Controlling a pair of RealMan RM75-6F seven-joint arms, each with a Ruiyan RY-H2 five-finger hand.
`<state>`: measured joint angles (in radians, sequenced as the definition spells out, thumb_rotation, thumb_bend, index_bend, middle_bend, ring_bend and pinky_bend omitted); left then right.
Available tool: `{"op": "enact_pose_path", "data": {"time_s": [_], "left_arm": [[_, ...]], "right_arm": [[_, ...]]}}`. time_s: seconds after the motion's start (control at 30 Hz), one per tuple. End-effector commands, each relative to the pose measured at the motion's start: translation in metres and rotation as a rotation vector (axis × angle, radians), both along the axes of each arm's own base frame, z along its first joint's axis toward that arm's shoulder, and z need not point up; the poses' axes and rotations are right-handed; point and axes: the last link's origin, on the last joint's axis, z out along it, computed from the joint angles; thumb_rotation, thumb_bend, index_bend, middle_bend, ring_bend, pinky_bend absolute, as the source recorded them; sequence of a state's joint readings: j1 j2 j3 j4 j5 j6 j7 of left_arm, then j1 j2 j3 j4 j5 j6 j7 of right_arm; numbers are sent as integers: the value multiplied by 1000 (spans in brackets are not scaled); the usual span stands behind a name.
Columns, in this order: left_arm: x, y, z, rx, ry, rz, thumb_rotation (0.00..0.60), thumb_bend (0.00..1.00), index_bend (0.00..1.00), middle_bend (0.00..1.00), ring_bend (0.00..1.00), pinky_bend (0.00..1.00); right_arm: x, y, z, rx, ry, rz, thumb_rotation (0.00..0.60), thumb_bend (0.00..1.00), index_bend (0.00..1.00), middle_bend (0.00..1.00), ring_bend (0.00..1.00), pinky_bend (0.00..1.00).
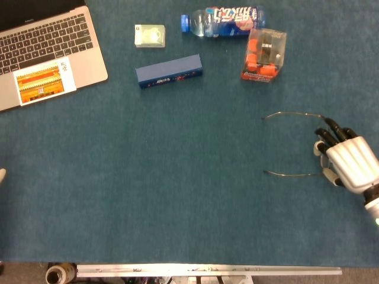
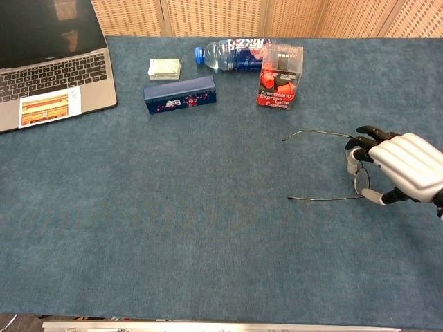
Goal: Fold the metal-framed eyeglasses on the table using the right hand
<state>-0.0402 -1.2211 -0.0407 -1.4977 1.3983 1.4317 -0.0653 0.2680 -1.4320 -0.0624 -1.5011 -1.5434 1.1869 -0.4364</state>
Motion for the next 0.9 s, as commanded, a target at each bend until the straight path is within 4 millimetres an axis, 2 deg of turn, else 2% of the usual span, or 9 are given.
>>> {"op": "enact_pose_path", "data": {"time_s": [0.03, 0.53, 0.9], "left_arm": [[0, 0, 0, 0, -1, 1, 600, 159, 484, 359, 236, 508], [-2, -1, -2, -3, -4, 5, 600, 159, 485, 359, 236, 508], [-2, 0, -3, -7, -5, 8, 600, 159, 486, 359, 236, 508]], "right_arm": [[-1, 0, 0, 2, 7, -4, 600, 200, 455, 247, 87, 292], [-11, 1, 6, -21, 37, -33, 600, 200, 455, 248, 87, 292], [-3, 6, 11, 10, -16, -5, 600, 201, 455, 247, 87, 292]]}}
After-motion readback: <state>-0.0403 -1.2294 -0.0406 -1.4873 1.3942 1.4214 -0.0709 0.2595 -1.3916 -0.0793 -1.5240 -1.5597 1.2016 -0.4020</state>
